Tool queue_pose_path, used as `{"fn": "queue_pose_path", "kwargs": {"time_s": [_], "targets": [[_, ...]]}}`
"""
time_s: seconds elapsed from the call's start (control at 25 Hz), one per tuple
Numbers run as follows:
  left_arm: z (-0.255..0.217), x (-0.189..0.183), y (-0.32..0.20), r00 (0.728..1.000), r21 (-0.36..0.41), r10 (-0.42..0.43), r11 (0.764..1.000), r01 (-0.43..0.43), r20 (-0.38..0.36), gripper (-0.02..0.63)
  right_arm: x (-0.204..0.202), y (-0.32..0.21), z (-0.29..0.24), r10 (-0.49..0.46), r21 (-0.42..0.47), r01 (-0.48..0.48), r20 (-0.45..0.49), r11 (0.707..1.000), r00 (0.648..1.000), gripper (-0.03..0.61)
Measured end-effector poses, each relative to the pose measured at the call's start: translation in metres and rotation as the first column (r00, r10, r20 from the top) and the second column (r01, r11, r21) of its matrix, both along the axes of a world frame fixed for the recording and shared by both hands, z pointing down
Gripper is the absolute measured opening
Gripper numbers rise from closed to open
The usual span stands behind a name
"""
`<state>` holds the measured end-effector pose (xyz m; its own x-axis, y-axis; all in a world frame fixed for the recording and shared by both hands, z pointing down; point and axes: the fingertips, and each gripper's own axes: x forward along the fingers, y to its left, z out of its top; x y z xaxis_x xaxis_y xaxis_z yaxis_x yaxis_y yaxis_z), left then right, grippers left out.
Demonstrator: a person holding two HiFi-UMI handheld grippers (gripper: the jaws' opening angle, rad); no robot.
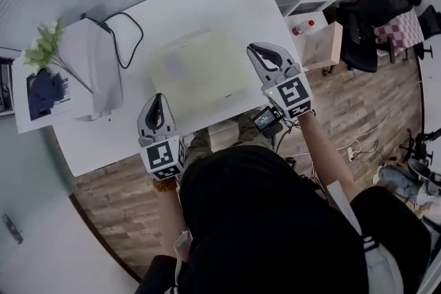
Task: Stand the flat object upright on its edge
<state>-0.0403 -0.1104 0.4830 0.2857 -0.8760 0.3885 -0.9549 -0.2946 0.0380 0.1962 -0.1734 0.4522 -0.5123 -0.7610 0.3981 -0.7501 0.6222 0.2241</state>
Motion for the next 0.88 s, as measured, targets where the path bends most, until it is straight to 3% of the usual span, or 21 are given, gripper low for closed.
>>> {"fn": "queue_pose_path", "kwargs": {"time_s": [0.2, 0.28, 0.32, 0.48, 0.56, 0.76, 0.88], "targets": [[0.047, -0.02, 0.015, 0.99, -0.187, -0.132, 0.975, 0.123, -0.038, 0.008, 0.008, -0.028, 0.061, -0.055, -0.13, 0.05, -0.036, 0.99, 0.998, 0.008], [0.072, -0.031, 0.02, 0.981, -0.278, -0.189, 0.946, 0.167, -0.053, 0.018, 0.015, -0.033, 0.087, -0.024, -0.211, 0.021, -0.015, 0.977, 1.0, 0.008], [0.086, -0.036, 0.023, 0.976, -0.332, -0.208, 0.927, 0.176, -0.063, 0.063, 0.019, -0.033, 0.099, -0.001, -0.255, 0.001, 0.0, 0.967, 1.0, 0.008], [0.133, -0.043, 0.03, 0.962, -0.507, -0.224, 0.854, 0.117, -0.155, 0.168, 0.018, -0.026, 0.143, 0.08, -0.43, -0.035, 0.088, 0.902, 0.993, 0.027], [0.147, -0.045, 0.029, 0.965, -0.554, -0.204, 0.829, 0.079, -0.167, 0.185, 0.011, -0.024, 0.159, 0.121, -0.505, -0.04, 0.129, 0.862, 0.984, 0.137], [0.168, -0.047, 0.025, 0.969, -0.61, -0.162, 0.793, 0.017, -0.184, 0.186, 0.006, -0.022, 0.186, 0.136, -0.562, -0.067, 0.082, 0.824, 0.987, 0.164], [0.179, -0.041, 0.022, 0.98, -0.629, -0.091, 0.776, -0.043, -0.179, 0.184, 0.011, -0.026, 0.199, 0.143, -0.583, -0.092, 0.041, 0.807, 0.989, 0.166]]}}
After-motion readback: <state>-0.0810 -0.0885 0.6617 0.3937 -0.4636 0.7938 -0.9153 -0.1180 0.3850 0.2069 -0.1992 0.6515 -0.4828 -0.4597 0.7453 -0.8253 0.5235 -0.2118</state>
